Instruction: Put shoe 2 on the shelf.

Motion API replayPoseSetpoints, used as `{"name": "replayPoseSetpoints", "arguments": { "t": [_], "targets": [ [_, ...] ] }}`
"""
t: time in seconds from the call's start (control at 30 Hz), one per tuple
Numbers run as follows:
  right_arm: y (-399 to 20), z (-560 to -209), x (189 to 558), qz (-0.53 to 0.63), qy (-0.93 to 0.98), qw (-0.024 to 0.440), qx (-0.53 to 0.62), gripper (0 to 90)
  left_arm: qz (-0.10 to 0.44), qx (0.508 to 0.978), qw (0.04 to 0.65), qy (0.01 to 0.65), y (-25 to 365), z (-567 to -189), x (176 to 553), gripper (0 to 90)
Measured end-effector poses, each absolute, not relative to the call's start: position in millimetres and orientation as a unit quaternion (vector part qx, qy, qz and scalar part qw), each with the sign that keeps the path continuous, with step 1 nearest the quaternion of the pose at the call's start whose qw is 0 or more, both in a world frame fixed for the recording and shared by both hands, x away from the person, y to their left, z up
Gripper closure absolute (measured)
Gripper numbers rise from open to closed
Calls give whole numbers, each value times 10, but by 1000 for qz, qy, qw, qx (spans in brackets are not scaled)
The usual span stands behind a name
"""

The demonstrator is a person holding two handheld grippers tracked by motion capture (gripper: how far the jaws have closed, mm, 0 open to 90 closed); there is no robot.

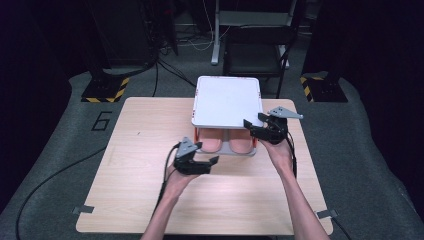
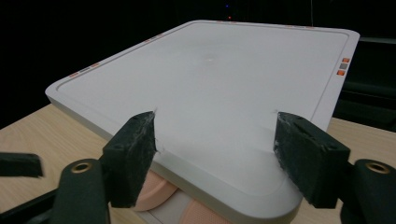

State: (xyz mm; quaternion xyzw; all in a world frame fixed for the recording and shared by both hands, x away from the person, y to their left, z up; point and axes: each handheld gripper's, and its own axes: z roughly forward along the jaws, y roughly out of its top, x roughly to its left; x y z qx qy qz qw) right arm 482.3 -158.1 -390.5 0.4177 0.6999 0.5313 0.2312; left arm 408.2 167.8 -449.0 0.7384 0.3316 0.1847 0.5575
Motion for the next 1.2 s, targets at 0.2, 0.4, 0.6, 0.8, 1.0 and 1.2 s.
{"name": "replayPoseSetpoints", "arguments": {
  "t": [0.2, 0.4, 0.6, 0.8, 1.0, 1.2],
  "targets": [
    [-1600, -3922, 4574, 539, 682, 269, 414, 159, 255, 730, 528, 351, 2459, -4395, 3897, 153],
    [-1759, -4078, 4202, 543, 664, 289, 426, 150, 284, 684, 525, 420, 3080, -4472, 3758, 153],
    [-1892, -4281, 3942, 540, 658, 293, 435, 150, 297, 656, 522, 456, 3357, -4545, 3681, 153],
    [-2011, -4434, 3826, 524, 665, 288, 448, 151, 293, 655, 509, 475, 3487, -4627, 3663, 154],
    [-2123, -4483, 3742, 516, 663, 295, 455, 152, 294, 655, 506, 478, 3525, -4644, 3643, 155],
    [-2178, -4506, 3740, 511, 665, 291, 460, 152, 295, 655, 507, 476, 3503, -4632, 3659, 155]
  ]
}}
